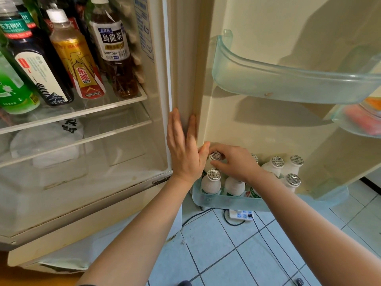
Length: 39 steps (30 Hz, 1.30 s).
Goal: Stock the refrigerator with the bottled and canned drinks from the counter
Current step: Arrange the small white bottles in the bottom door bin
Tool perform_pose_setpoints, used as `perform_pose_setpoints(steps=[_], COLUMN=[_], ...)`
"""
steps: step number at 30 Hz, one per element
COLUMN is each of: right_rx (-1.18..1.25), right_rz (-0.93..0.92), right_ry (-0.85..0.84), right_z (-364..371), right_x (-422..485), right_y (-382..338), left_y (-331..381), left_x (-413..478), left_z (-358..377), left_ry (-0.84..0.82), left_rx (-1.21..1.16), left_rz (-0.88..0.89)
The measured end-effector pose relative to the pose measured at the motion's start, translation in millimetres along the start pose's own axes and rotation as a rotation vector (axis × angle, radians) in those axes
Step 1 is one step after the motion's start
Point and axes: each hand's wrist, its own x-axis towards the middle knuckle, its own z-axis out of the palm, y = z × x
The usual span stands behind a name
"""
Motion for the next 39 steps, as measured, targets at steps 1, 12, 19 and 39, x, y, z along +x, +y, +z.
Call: perform_pose_setpoints(steps=[1, 12, 19, 39], right_rx=[-0.007, 0.106, 0.027, -0.027], right_rz=[0.007, 0.112, 0.174, 0.193], right_ry=[0.0, 0.081, 0.109, 0.04], right_z=[1, -20, -12, 7], right_x=[0, -28, -66, -65], right_y=[0, 1, 10, 14], left_y=[0, 3, 5, 4], left_x=[0, 1, 2, 1], left_z=[-1, -5, -6, -3], left_ry=[-0.002, -0.024, -0.01, 0.001], left_rx=[0.0, -0.006, -0.032, -0.039], left_rz=[0.0, -0.011, -0.006, 0.005])
